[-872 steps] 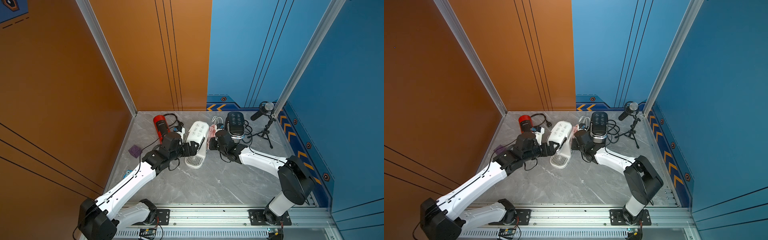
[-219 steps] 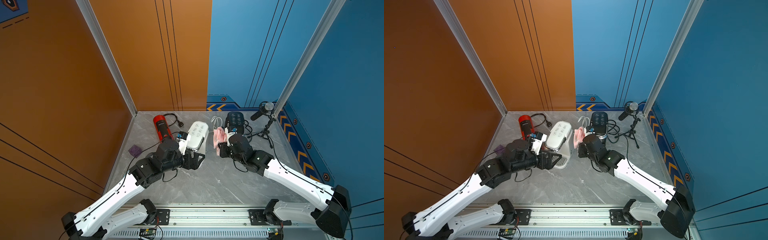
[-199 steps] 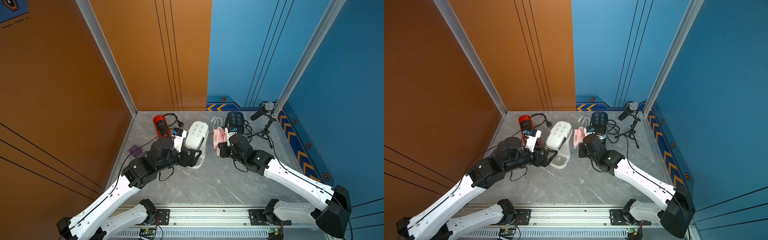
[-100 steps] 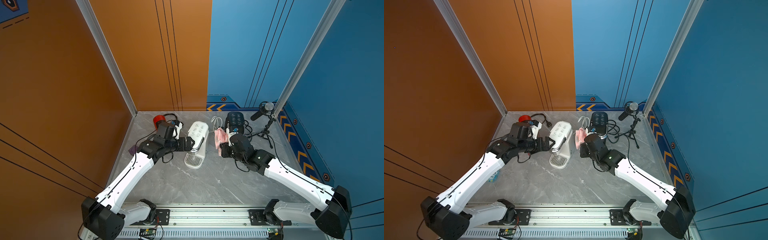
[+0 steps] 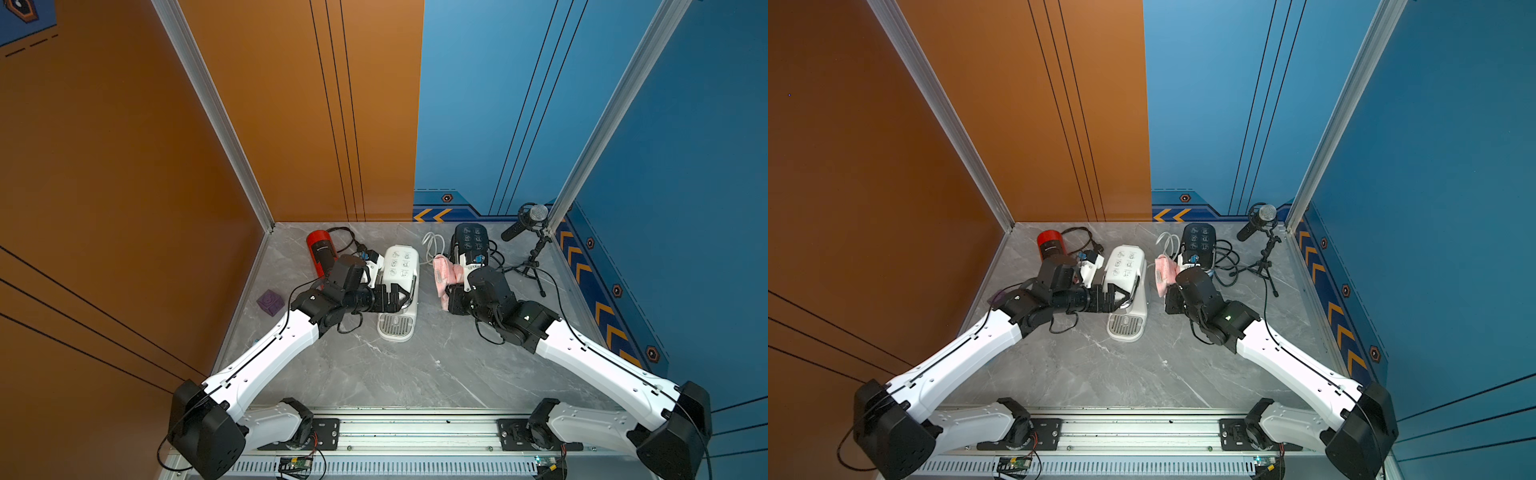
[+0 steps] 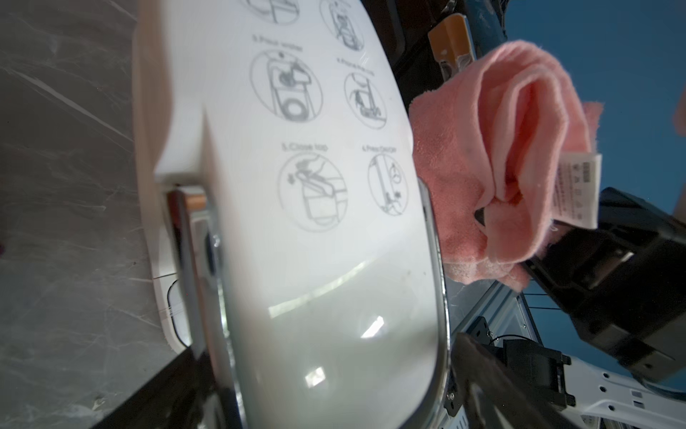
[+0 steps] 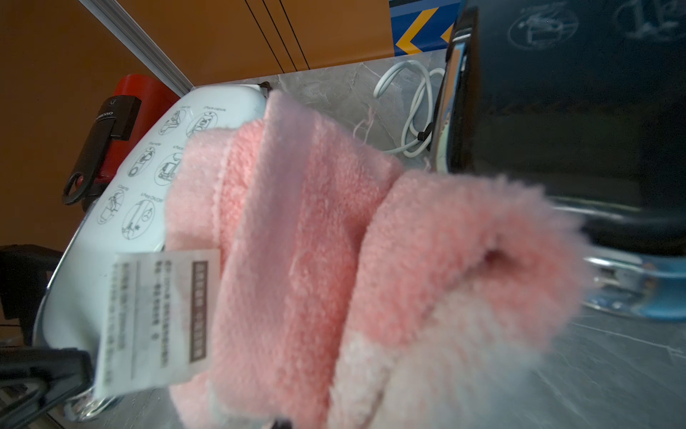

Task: Wipe the surface of a coffee machine
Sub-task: Adjust the coffee machine at the center of the board.

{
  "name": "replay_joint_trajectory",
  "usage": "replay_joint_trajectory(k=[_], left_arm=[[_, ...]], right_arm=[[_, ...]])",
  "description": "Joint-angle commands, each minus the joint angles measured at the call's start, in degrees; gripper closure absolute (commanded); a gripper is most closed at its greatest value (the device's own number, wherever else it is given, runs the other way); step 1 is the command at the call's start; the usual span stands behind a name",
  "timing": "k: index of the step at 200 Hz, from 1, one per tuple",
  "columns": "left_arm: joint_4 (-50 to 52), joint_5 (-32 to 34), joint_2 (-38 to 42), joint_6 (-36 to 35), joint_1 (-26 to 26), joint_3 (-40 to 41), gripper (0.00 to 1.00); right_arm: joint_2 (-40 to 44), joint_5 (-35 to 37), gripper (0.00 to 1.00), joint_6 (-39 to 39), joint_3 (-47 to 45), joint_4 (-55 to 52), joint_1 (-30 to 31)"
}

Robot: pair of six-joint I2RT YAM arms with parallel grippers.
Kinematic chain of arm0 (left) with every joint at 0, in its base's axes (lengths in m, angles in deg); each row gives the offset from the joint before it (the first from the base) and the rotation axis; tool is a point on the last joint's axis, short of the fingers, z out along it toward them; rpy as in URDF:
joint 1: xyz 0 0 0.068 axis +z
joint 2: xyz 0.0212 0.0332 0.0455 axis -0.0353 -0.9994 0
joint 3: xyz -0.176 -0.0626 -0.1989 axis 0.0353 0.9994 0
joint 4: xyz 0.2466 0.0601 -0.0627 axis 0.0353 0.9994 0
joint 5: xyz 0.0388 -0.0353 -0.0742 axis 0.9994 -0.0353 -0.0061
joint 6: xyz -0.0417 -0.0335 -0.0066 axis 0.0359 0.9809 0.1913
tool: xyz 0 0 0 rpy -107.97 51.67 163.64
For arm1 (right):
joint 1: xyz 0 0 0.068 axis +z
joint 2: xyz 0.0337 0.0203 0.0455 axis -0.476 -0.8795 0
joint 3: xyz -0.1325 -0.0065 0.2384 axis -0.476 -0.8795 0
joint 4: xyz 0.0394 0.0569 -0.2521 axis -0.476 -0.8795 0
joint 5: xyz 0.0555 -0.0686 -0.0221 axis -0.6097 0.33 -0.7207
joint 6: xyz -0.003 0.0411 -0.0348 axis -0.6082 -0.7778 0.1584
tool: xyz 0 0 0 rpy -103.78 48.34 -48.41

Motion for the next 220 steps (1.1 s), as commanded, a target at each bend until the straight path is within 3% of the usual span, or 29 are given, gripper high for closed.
replay_joint_trajectory(k=[1, 41, 74, 127, 189, 220], left_arm=[[-3.1, 1.2, 0.5, 2.3, -3.2, 1.4, 0.00], [-4.2, 6.0, -0.5, 4.0, -8.5, 0.4, 0.00], [-4.4, 9.1, 1.3, 5.5, -10.1, 0.7, 0.00], [-6.7, 6.5, -1.1, 4.0, -13.3, -2.5, 0.00], [-13.3, 5.6, -5.4, 5.8, -15.0, -2.6, 0.01], [-9.6, 5.7, -1.6, 5.0, -14.2, -1.3, 0.01]], right_arm=[[2.4, 0.0, 1.00, 0.8, -1.3, -0.6, -0.8], [4.4, -0.3, 1.00, 0.8, -2.0, -1.2, -1.0], [6.6, -1.7, 1.00, 0.9, -1.8, -2.6, -1.0], [11.8, -12.2, 1.00, 0.6, -2.6, -3.0, -6.8], [13.3, -16.5, 1.00, 0.5, -2.6, -4.3, -10.3], [14.1, -22.1, 1.00, 0.9, -1.8, -4.2, -11.8]])
